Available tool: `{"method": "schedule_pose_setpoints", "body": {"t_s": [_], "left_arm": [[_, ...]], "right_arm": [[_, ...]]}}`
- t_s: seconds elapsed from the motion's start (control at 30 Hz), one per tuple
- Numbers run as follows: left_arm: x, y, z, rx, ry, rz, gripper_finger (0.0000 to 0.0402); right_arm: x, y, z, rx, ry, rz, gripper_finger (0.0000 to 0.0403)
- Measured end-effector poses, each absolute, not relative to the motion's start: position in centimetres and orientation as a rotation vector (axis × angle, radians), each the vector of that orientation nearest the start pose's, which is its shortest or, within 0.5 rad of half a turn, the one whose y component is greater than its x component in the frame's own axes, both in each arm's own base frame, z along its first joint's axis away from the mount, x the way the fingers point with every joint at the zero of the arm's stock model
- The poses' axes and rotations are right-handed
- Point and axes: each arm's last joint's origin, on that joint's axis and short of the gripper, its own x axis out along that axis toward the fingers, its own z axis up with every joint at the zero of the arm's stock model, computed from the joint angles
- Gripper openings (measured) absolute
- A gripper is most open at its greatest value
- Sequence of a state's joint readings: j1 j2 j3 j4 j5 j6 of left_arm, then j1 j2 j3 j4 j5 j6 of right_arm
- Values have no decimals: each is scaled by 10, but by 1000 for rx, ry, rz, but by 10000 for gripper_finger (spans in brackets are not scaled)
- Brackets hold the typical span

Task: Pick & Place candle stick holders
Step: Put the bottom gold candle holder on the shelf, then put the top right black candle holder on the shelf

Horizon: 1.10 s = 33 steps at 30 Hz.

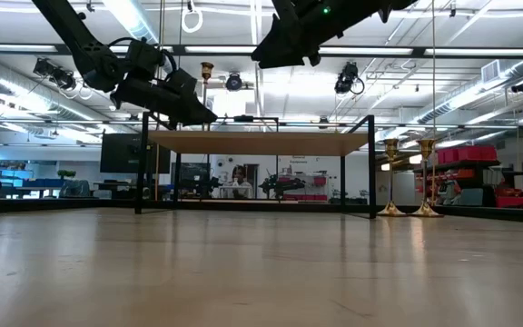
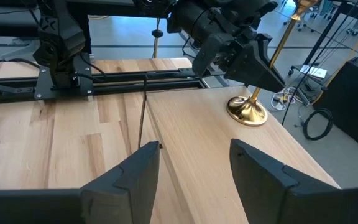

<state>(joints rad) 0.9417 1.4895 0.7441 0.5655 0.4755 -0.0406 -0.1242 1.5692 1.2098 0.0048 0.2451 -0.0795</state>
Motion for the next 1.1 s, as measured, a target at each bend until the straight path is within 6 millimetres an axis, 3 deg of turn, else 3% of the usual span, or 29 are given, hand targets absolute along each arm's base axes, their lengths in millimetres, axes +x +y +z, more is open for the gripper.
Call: {"method": "schedule_pose_setpoints", "body": {"t_s": [0.3,0.53,0.8,1.1], "left_arm": [[193,245,228,-138,134,474,60],[192,243,231,-130,131,454,126],[181,224,257,-74,134,390,200],[159,197,290,24,139,441,214]], "right_arm": [[356,-52,304,-100,373,-351,197],[356,-51,303,-100,387,-351,197],[355,-51,302,-86,390,-353,197],[356,-52,303,-85,376,-355,197]]}}
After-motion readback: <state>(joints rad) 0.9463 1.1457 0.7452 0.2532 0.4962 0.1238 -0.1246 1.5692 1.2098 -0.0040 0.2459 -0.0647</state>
